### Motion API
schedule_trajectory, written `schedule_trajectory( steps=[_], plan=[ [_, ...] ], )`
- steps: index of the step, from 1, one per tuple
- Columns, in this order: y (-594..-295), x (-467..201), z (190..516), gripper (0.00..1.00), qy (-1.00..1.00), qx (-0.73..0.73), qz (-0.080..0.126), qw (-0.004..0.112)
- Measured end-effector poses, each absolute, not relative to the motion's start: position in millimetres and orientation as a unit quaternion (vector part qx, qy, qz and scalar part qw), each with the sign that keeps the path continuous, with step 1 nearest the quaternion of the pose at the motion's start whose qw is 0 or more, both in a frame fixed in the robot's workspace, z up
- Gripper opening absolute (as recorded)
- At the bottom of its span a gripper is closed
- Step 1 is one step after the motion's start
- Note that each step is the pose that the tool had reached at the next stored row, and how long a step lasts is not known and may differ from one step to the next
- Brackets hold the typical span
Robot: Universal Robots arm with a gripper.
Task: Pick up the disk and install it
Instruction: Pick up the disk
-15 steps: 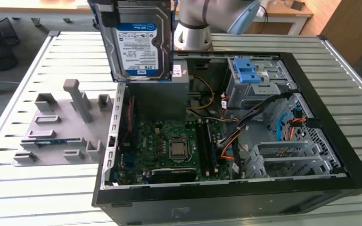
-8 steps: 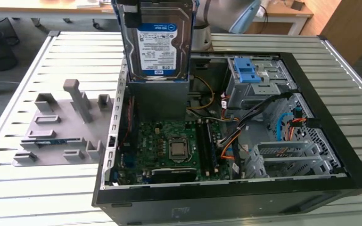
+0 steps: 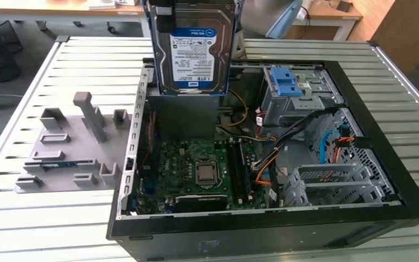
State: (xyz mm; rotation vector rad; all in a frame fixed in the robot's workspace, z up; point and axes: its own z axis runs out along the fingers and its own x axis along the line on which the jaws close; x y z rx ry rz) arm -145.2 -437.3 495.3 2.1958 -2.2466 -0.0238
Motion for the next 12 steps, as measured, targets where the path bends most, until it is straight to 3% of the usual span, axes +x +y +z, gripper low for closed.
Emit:
schedule_trajectory(
  steps=[12],
  plan=[
    [-437.3,-113.4,494.1,0.36,-0.717,0.697,-0.008,0.000]
  ],
)
